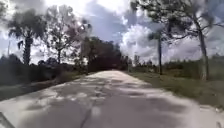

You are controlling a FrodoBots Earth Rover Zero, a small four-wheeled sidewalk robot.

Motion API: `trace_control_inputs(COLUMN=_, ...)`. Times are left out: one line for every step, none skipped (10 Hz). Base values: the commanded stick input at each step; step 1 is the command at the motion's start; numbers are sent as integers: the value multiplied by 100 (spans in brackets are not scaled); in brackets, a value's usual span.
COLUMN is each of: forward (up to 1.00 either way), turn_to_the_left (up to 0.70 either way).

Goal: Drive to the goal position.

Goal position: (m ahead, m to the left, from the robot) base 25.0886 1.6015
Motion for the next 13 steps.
trace_control_inputs(forward=100, turn_to_the_left=0)
trace_control_inputs(forward=100, turn_to_the_left=0)
trace_control_inputs(forward=100, turn_to_the_left=0)
trace_control_inputs(forward=100, turn_to_the_left=0)
trace_control_inputs(forward=100, turn_to_the_left=0)
trace_control_inputs(forward=100, turn_to_the_left=0)
trace_control_inputs(forward=100, turn_to_the_left=0)
trace_control_inputs(forward=100, turn_to_the_left=0)
trace_control_inputs(forward=100, turn_to_the_left=0)
trace_control_inputs(forward=100, turn_to_the_left=0)
trace_control_inputs(forward=100, turn_to_the_left=0)
trace_control_inputs(forward=100, turn_to_the_left=0)
trace_control_inputs(forward=100, turn_to_the_left=0)
